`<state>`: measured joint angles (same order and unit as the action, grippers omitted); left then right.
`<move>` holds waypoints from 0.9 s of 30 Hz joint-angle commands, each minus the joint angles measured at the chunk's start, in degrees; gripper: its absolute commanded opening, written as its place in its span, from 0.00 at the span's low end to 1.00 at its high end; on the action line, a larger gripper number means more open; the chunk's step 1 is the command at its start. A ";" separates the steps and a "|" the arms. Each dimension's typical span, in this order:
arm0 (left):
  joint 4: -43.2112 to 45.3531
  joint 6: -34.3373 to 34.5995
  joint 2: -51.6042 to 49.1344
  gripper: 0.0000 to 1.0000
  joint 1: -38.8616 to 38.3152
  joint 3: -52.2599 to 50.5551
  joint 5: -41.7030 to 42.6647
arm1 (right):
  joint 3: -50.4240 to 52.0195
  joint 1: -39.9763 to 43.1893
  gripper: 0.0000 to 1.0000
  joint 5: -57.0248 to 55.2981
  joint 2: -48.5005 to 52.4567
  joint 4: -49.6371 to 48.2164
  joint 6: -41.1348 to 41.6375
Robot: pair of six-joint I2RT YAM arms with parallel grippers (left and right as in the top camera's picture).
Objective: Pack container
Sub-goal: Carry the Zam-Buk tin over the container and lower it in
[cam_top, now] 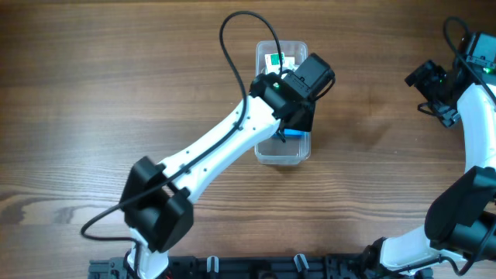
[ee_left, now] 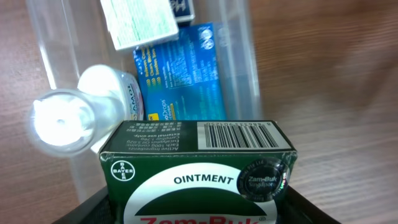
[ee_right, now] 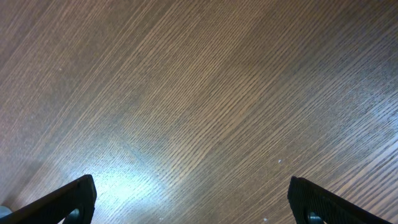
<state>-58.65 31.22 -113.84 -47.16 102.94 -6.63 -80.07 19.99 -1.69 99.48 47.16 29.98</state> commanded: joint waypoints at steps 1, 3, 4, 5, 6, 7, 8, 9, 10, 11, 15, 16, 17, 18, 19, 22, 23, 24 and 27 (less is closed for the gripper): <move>0.39 4.02 -3.04 0.61 0.02 0.57 -1.79 | -0.07 0.13 1.00 0.11 0.50 -0.04 0.20; 0.39 4.31 -3.61 0.62 0.02 0.57 -1.79 | -0.07 0.13 1.00 0.11 0.50 -0.04 0.17; 0.39 4.72 -3.63 0.61 0.02 0.55 -1.75 | -0.07 0.13 1.00 0.11 0.50 -0.04 0.20; 0.44 5.33 -3.63 0.61 0.02 0.52 -1.75 | -0.07 0.13 1.00 0.11 0.50 -0.04 0.17; 0.48 5.33 -3.63 0.61 0.02 0.52 -1.75 | -0.07 0.13 1.00 0.11 0.50 -0.04 0.17; 0.46 5.33 -3.63 0.61 0.02 0.52 -1.77 | -0.07 0.13 1.00 0.11 0.50 -0.04 0.20; 0.46 5.38 -3.67 0.62 0.02 0.50 -1.77 | -0.07 0.13 1.00 0.11 0.50 -0.04 0.17; 0.44 5.70 -3.74 0.61 0.02 0.50 -1.79 | -0.07 0.13 1.00 0.11 0.50 -0.04 0.20; 0.44 5.97 -3.85 0.61 0.02 0.46 -1.70 | -0.07 0.13 1.00 0.11 0.50 -0.04 0.20; 0.44 5.97 -3.98 0.61 0.02 0.46 -1.57 | -0.07 0.13 1.00 0.11 0.50 -0.04 0.17; 0.50 6.73 -4.83 0.62 0.02 0.46 -1.60 | -0.07 0.13 1.00 0.11 0.50 -0.04 0.20; 0.63 6.82 -5.05 0.62 0.02 0.46 -1.38 | -0.07 0.13 1.00 0.11 0.50 -0.04 0.20; 0.66 6.82 -5.16 0.61 0.02 0.46 -1.36 | -0.07 0.13 1.00 0.11 0.50 -0.04 0.20; 0.70 6.82 -5.27 0.61 0.02 0.46 -1.33 | -0.07 0.13 1.00 0.11 0.50 -0.07 0.20; 0.70 6.82 -5.44 0.61 0.02 0.46 -1.09 | -0.07 0.13 1.00 0.11 0.50 -0.04 0.17; 0.92 6.95 -6.21 0.61 0.02 0.46 0.61 | -0.07 0.13 1.00 0.11 0.50 -0.04 0.17; 1.09 7.04 -6.69 0.61 0.02 0.46 0.61 | -0.07 0.13 1.00 0.11 0.50 -0.04 0.17; 1.46 7.04 -7.21 0.61 0.02 0.46 0.59 | -0.07 0.13 1.00 0.11 0.50 -0.04 0.17; 2.19 7.02 -9.01 0.63 0.07 0.46 0.61 | -0.07 0.13 1.00 0.11 0.50 -0.04 0.17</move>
<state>-57.04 37.04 -120.55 -47.16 102.94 -6.55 -80.07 19.99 -1.69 99.48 47.16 29.98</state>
